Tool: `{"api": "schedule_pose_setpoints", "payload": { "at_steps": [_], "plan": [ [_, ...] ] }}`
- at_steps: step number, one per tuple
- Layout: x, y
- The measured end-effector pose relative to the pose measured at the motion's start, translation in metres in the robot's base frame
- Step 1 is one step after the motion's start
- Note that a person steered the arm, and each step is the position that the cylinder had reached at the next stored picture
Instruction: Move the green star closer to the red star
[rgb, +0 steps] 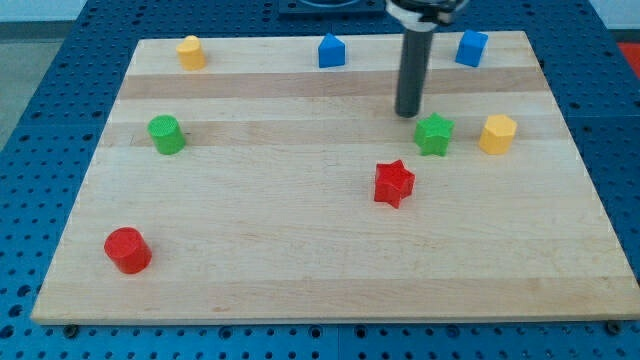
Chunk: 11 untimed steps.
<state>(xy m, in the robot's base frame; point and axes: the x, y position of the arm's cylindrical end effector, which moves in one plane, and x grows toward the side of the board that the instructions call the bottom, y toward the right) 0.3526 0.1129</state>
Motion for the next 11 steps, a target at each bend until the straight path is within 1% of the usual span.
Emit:
{"api": "schedule_pose_setpoints", "payload": {
  "at_steps": [1, 2, 4, 6, 9, 11],
  "plan": [
    [0.0, 0.022],
    [0.002, 0.025],
    [0.026, 0.025],
    [0.044, 0.019],
    [0.056, -0.004],
    [0.062, 0.031]
  ]
}}
